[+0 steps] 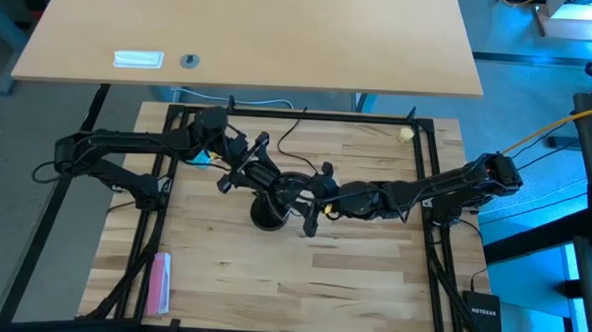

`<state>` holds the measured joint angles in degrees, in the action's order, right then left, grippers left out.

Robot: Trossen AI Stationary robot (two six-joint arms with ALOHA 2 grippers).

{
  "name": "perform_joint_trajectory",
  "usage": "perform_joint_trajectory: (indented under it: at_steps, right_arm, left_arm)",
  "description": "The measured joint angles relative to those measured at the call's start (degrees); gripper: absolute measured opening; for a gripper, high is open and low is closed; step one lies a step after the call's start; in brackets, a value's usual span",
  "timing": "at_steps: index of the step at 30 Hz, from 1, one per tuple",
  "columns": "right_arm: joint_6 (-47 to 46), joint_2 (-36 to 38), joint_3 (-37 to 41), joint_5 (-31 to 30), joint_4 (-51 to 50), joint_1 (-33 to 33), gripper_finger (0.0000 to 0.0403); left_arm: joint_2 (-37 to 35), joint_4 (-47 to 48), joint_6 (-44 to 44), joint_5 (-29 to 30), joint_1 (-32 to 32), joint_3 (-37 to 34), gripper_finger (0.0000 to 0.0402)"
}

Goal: Screw lightbulb
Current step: Insert the lightbulb into the black lamp

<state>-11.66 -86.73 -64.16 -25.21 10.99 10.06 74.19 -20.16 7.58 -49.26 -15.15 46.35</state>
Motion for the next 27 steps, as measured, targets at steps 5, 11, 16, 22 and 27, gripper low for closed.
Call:
perform_joint_trajectory:
  at_steps: [5,11,16,22,27]
  right_arm:
    - [-8.84,-0.60,-0.28,2.36,-0.94,-0.16,0.0208]
    - [-21.61,-0.73,-0.36,4.35,-0.30,-0.16,0.0208]
    - [-30.42,-0.75,-0.39,4.89,-0.07,-0.16,0.0208]
    - [-32.88,-0.75,-0.39,5.43,-0.68,-0.16,0.0209]
    - [-28.67,0.06,-0.50,7.27,-3.86,-0.27,0.0209]
  left_arm:
    - [0.00,0.13,2.60,0.34,0.28,-0.06,0.0250]
    - [0.10,-0.04,7.67,0.31,0.46,-0.15,0.0250]
    - [0.19,-0.82,13.76,0.86,0.46,-0.28,0.0250]
    - [0.33,-2.27,17.99,1.09,0.46,-0.39,0.0249]
    - [0.33,-3.16,13.75,1.23,-1.05,-0.34,0.0249]
